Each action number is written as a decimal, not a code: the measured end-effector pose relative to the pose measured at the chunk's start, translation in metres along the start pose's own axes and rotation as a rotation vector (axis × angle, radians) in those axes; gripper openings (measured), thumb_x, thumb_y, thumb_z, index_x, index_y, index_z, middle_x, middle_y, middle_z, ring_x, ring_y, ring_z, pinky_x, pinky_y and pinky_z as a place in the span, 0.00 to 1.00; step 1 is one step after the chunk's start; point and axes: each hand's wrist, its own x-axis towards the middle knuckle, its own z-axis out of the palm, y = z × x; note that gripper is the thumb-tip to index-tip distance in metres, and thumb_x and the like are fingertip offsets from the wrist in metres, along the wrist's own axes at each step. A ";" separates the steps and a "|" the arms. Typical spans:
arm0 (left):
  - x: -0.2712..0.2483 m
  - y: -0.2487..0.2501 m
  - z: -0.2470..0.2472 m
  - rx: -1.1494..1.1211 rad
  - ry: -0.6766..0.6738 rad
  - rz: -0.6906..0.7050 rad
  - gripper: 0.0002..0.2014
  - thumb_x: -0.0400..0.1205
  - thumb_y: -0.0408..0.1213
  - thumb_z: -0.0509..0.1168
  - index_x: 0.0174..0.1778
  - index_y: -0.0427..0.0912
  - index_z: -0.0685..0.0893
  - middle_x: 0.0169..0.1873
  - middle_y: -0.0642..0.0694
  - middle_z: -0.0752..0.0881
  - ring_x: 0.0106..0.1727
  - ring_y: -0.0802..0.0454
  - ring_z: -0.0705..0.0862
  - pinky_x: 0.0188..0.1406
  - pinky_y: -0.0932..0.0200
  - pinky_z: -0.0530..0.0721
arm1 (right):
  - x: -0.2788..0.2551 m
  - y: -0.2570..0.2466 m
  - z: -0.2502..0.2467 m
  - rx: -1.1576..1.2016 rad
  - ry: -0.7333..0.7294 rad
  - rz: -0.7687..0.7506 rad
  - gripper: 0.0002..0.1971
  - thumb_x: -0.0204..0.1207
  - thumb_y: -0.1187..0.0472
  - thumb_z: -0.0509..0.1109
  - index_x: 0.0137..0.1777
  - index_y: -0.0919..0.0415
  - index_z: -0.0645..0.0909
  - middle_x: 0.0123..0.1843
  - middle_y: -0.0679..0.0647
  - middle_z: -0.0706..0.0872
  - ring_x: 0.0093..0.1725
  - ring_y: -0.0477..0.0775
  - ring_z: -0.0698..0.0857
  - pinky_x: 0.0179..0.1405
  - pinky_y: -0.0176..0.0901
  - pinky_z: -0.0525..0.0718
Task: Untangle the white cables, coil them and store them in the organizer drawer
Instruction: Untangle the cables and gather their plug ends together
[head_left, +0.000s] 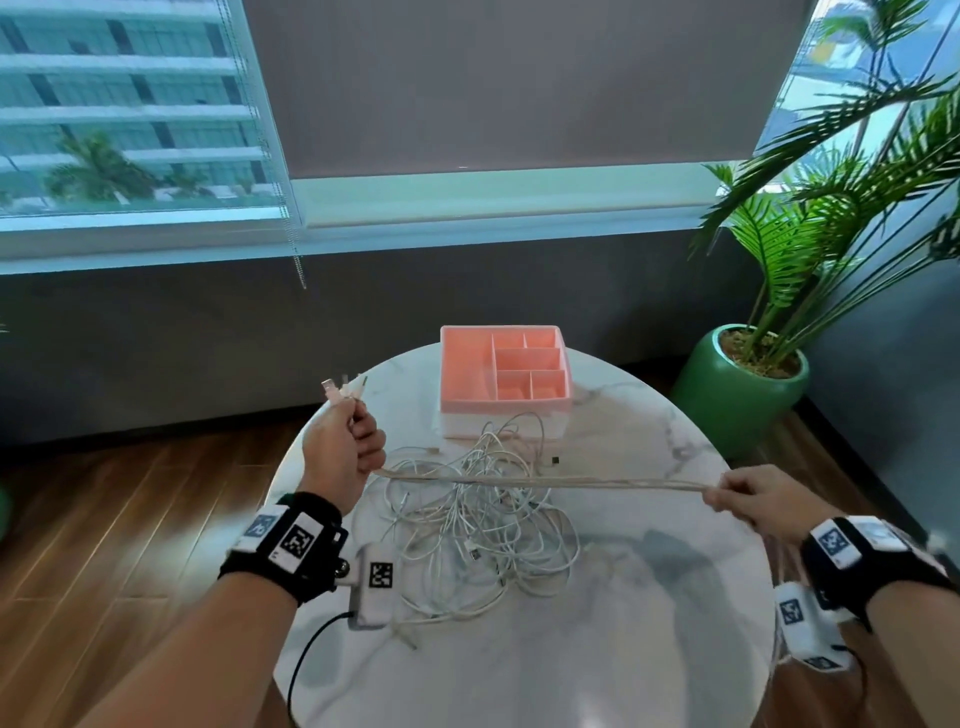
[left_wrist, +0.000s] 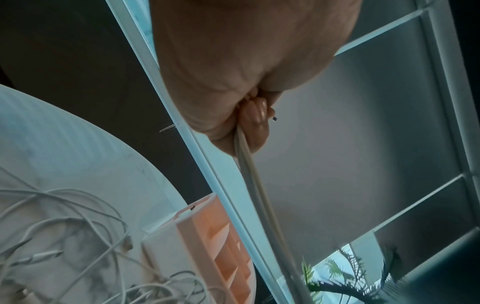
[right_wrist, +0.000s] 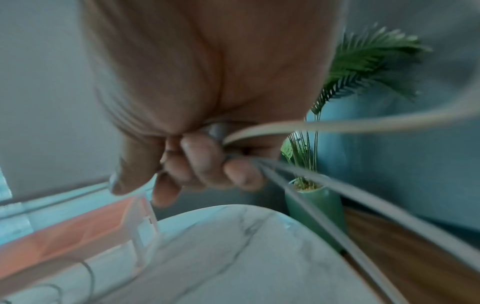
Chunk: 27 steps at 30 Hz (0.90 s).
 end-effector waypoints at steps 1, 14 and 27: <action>-0.002 -0.005 0.003 0.030 -0.020 -0.005 0.16 0.88 0.32 0.49 0.33 0.46 0.69 0.22 0.53 0.64 0.18 0.59 0.59 0.13 0.68 0.55 | -0.002 0.001 -0.009 -0.108 0.042 -0.006 0.18 0.79 0.51 0.74 0.32 0.62 0.83 0.25 0.58 0.76 0.23 0.51 0.73 0.26 0.43 0.70; -0.016 -0.036 0.015 0.158 -0.101 -0.045 0.16 0.92 0.33 0.51 0.37 0.43 0.71 0.23 0.51 0.63 0.19 0.58 0.58 0.16 0.69 0.55 | -0.012 0.101 0.074 -0.418 -0.176 0.267 0.14 0.79 0.58 0.69 0.32 0.49 0.75 0.31 0.47 0.78 0.36 0.49 0.84 0.30 0.33 0.74; -0.017 -0.048 0.010 0.292 -0.076 -0.116 0.17 0.93 0.37 0.51 0.37 0.45 0.70 0.25 0.51 0.63 0.20 0.58 0.57 0.16 0.68 0.54 | 0.027 -0.070 0.081 -0.106 -0.021 -0.242 0.07 0.77 0.62 0.71 0.43 0.48 0.85 0.42 0.43 0.88 0.42 0.42 0.86 0.46 0.38 0.81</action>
